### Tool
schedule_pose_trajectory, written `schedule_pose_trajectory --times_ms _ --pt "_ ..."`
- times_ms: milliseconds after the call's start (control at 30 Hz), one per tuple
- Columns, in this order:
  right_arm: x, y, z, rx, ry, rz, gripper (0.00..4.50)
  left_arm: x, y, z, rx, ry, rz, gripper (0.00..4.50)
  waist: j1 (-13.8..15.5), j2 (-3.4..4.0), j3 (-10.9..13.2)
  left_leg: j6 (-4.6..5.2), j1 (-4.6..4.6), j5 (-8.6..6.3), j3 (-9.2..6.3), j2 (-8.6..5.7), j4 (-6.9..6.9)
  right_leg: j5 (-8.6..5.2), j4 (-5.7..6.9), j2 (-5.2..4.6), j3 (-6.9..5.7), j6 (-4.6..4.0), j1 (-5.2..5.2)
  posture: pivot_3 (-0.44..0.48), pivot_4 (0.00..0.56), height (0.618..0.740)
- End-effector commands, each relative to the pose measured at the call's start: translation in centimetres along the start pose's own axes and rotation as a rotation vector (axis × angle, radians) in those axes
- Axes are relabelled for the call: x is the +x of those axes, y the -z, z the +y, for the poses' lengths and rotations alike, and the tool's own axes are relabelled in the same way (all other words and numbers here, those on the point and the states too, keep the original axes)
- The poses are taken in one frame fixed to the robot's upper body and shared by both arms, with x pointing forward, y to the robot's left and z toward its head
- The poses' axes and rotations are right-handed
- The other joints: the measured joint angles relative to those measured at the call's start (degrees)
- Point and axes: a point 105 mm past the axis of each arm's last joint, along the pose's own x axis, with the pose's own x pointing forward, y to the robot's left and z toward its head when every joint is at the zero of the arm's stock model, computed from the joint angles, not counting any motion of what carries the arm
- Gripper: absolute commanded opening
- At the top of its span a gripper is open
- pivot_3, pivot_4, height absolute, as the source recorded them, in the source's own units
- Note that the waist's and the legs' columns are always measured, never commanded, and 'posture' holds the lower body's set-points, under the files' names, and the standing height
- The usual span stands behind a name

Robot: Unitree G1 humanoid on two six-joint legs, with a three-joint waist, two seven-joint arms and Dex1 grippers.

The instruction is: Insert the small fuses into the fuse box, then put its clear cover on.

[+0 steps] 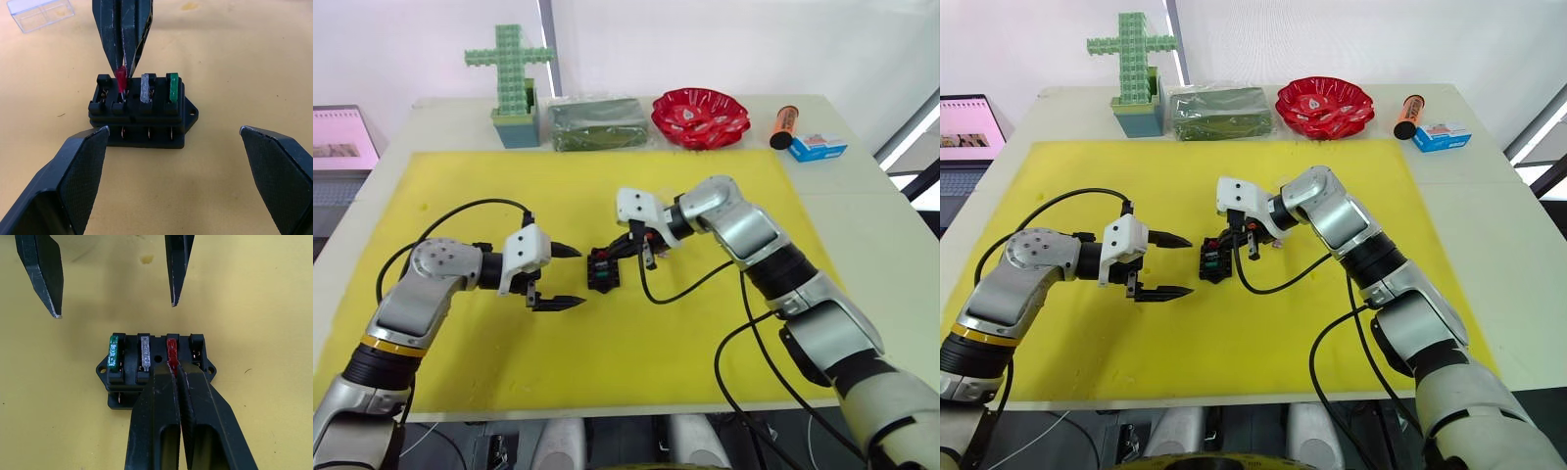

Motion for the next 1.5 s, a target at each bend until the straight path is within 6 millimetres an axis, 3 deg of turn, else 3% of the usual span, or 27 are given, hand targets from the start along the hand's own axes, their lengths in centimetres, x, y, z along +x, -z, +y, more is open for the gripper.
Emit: schedule_pose_trajectory --times_ms 33,433,900,1500 --pt "-0.9 -1.8 -0.7 -0.052 0.029 -0.016 0.02 -0.3 -0.9 0.0 0.04 -0.011 -0.014 4.5 0.01 0.0 0.0 0.0 0.0 0.0 0.0 0.0 0.0 0.0 0.0 0.0 0.0 0.0 0.0 0.0 0.15 0.74" --pt "-1.0 -2.5 -0.3 -0.03 -0.004 0.075 0.02 -0.1 -1.0 0.1 0.05 -0.014 -0.015 4.5 -0.01 0.0 0.0 0.0 0.0 0.0 0.0 0.0 0.0 0.0 0.0 0.0 0.0 0.0 0.0 0.0 0.15 0.74" --pt "-1.6 -5.3 -0.1 -0.042 0.038 0.092 0.02 -0.6 -0.6 1.3 0.051 -0.056 -0.008 4.5 0.02 0.0 0.0 0.0 0.0 0.0 0.0 0.0 -0.01 0.0 0.0 0.0 -0.01 0.0 0.0 0.0 0.15 0.74" --pt "-0.8 -4.7 -0.2 0.039 -0.02 0.259 0.02 -0.4 -0.7 1.6 0.061 -0.069 -0.019 4.5 -0.04 0.0 0.0 0.0 0.0 0.0 0.0 -0.01 -0.01 0.0 0.01 0.0 -0.01 0.0 -0.02 0.0 0.15 0.74"
